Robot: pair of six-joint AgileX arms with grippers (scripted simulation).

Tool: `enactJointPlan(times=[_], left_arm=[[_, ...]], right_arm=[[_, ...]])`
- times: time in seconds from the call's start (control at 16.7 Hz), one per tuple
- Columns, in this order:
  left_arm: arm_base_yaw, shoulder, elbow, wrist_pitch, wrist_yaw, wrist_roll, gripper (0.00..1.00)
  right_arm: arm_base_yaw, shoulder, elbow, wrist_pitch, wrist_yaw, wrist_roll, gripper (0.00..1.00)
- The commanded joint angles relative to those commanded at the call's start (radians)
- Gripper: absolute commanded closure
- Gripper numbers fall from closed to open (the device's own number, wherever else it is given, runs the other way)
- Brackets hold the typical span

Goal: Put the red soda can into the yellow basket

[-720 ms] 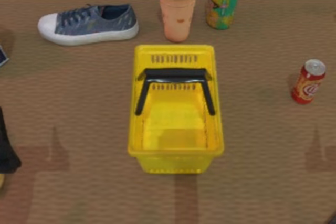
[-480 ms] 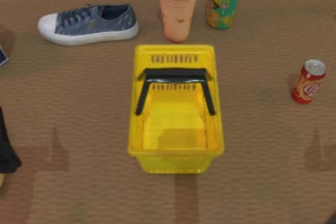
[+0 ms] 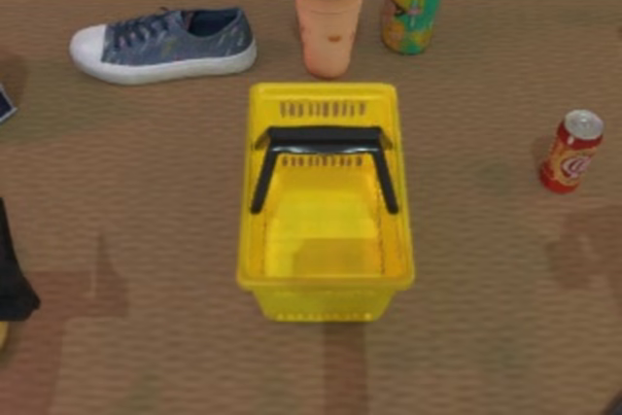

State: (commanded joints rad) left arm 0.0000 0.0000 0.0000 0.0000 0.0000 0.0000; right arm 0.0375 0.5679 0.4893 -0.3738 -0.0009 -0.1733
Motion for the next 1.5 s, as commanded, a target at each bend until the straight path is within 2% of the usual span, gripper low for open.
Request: enactJointPlan(times=[0.54,0.84,1.14,1.5], left_arm=[[0.000,0.000,0.000,0.000,0.000,0.000,0.00],[0.000,0.000,0.000,0.000,0.000,0.000,0.00],[0.000,0.000,0.000,0.000,0.000,0.000,0.00],[0.000,0.000,0.000,0.000,0.000,0.000,0.00]], right_arm=[[0.052,0.992,0.850,-0.493,0.003,-0.263,0.00],[0.075,1.436,1.231,-0.722,0.004,-0.380,0.00],[0.087,1.666,1.421,-0.855,0.005,-0.443,0.00],[0.082,1.684,1.434,-0.865,0.005,-0.447,0.00]])
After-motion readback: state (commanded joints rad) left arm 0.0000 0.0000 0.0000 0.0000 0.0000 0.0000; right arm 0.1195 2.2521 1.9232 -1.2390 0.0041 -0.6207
